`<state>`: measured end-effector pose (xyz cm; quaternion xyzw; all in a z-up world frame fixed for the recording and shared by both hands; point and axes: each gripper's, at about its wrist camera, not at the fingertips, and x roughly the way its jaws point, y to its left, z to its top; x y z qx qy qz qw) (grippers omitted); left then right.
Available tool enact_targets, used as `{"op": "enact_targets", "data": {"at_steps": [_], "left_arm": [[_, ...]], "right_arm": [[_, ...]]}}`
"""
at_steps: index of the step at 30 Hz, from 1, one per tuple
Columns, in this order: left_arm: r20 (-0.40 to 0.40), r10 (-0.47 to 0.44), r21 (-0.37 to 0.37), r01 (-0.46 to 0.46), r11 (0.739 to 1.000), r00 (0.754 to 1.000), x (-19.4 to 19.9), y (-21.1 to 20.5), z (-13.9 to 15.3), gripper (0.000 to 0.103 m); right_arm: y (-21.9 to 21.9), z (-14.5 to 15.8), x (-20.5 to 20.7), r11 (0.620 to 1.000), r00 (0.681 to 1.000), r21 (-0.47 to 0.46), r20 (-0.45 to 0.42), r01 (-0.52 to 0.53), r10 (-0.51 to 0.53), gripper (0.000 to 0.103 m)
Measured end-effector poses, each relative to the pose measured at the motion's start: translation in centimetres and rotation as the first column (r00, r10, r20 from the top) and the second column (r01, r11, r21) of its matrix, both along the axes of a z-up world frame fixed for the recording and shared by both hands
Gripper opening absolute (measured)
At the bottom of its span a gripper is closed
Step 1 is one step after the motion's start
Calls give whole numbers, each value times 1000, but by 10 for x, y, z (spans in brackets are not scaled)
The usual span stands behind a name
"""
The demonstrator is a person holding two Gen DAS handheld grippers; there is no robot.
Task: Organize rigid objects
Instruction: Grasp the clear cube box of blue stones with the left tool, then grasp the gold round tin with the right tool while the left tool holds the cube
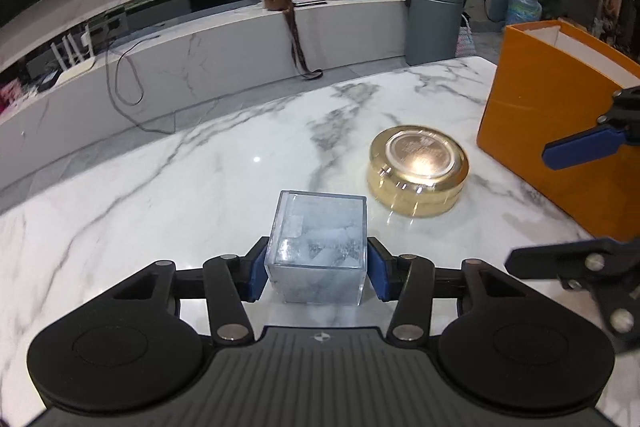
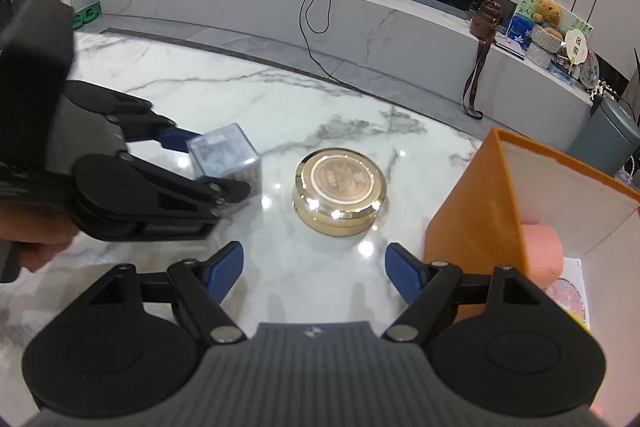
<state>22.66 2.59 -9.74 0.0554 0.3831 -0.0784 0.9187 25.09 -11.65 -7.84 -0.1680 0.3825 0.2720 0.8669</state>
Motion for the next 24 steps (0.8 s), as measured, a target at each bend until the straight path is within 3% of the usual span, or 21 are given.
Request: {"op": "enact_targets", "data": {"at_steps": [7, 16, 24], "left_arm": [[-35, 70, -24, -71, 997, 997, -27, 30, -7, 53], [-25, 123, -67, -125, 990, 992, -55, 46, -3, 53], [-13, 124, -76, -125, 989, 992, -73, 44, -3, 53]], "right_arm": [[16, -28, 4, 1000, 999, -5, -24, 22, -22, 78], [28, -51, 14, 985, 982, 58, 86, 163, -168, 78], [30, -61, 29, 966, 966, 110, 86, 235, -245, 78]]}}
